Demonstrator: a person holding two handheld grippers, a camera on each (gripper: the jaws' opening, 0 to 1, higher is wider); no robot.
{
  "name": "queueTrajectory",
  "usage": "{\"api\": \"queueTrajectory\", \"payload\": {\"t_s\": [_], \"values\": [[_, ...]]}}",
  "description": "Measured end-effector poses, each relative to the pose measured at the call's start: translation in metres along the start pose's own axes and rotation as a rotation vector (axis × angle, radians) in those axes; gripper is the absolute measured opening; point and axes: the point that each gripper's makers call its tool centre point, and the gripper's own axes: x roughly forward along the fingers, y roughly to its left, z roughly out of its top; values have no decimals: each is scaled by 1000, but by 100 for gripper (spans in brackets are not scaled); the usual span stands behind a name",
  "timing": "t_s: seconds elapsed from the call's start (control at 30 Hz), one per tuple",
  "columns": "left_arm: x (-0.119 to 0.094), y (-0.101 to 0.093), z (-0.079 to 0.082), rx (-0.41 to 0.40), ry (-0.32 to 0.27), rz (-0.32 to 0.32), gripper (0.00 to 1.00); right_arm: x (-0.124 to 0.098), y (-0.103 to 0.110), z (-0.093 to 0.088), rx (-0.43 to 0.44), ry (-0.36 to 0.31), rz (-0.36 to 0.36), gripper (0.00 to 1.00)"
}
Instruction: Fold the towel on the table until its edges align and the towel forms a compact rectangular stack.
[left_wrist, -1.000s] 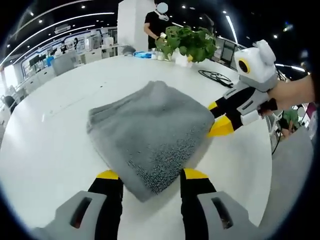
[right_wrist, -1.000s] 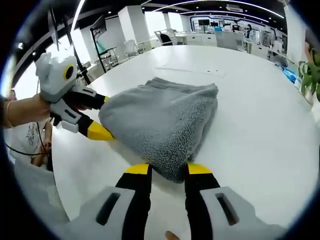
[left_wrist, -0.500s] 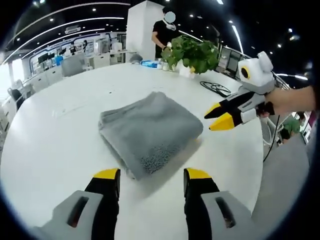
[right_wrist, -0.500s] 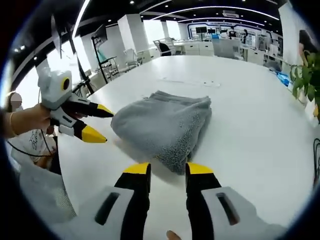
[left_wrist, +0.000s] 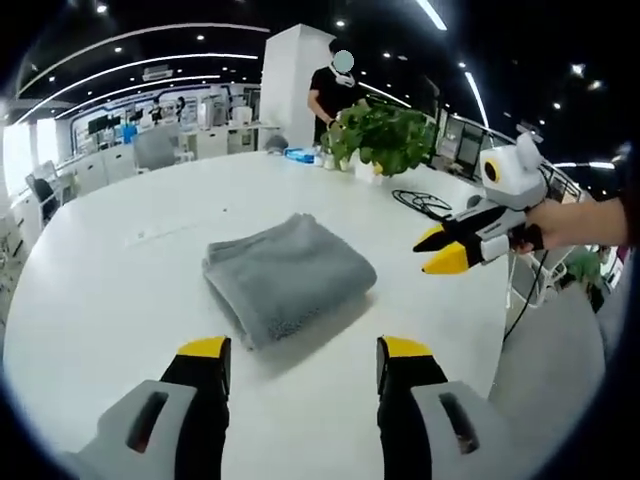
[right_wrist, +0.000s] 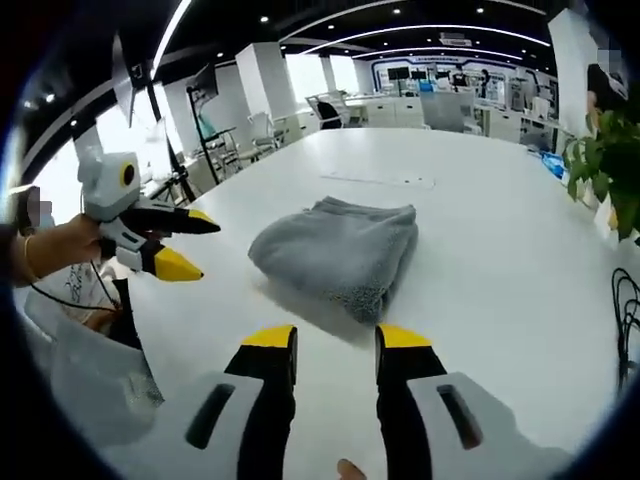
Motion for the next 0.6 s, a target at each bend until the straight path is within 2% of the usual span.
{"api": "queueTrajectory", "payload": {"t_s": [0.2, 0.33, 0.47, 0.5, 0.6], "values": [[-18, -11, 2, -15, -44, 17, 73, -16, 13, -5, 2, -20, 16, 33], [-29, -20, -6, -26, -62, 27, 77, -25, 21, -12, 10, -26, 21, 36], [-34, -20, -17, -50, -74, 31, 80, -37, 33, -18, 49, -51, 23, 39], [-37, -26, -17, -65, -77, 31, 80, -39, 36, -20, 52, -57, 19, 39], [-40, -30, -21, -63, -81, 28, 81, -45, 41, -24, 54, -65, 7, 44]]}}
